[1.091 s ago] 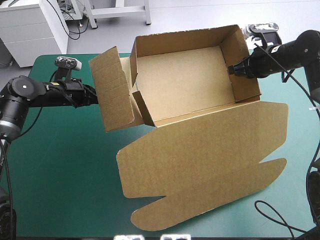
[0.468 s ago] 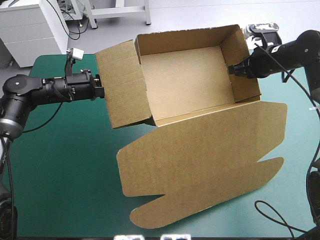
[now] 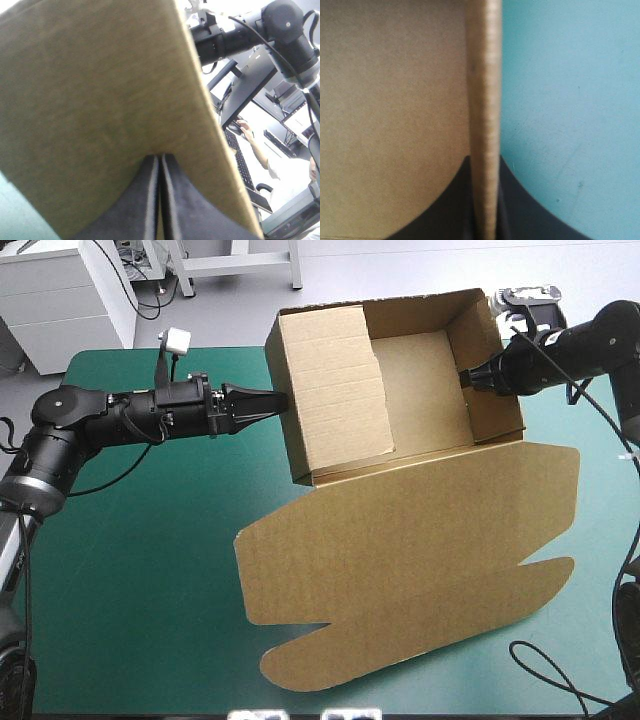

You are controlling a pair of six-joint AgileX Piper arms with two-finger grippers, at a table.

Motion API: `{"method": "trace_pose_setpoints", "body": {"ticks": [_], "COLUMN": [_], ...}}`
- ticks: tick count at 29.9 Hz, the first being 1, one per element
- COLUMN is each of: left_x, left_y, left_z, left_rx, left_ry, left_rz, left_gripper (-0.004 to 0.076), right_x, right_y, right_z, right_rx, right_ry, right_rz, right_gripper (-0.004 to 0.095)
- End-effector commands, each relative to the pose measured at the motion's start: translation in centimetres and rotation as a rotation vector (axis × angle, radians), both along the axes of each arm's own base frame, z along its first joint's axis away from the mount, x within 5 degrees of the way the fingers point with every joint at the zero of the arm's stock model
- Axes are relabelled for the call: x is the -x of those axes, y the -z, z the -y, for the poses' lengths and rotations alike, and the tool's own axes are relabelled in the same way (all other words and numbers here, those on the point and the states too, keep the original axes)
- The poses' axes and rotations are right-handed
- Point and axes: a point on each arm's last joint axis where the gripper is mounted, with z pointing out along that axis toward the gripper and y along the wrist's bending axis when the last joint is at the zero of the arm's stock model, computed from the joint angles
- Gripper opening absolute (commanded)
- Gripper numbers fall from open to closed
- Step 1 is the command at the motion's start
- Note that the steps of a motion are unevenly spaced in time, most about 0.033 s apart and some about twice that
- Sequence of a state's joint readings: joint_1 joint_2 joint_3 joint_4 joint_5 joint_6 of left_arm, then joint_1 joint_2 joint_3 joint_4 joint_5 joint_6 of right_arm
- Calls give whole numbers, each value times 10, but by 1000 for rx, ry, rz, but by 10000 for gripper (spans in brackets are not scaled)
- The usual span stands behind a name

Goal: Fold the box

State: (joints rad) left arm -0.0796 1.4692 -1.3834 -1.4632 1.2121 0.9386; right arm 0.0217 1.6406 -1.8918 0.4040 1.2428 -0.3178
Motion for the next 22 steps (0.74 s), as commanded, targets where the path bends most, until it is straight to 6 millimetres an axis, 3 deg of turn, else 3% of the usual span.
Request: {"method": "trace_pose_setpoints", "body": {"ticks": [1,13,22], "left_x": [22,55,67], "left_y": [-37,-102,-117], "left_z": [3,0,-9], "left_rx": [108,128,-282], "left_ry": [90,103,-16], "left_rz": [92,302,508], "left_gripper": [-8,-8,-8], "right_x": [16,14,14], "right_y": [-30,-29,-29], "right_z": [-1,3,3], "right_rx": [-55,-29,-29], "right_ry": [13,51,51], "right_rz": [118,125,125], "right_gripper": [-17,-17,-18]}}
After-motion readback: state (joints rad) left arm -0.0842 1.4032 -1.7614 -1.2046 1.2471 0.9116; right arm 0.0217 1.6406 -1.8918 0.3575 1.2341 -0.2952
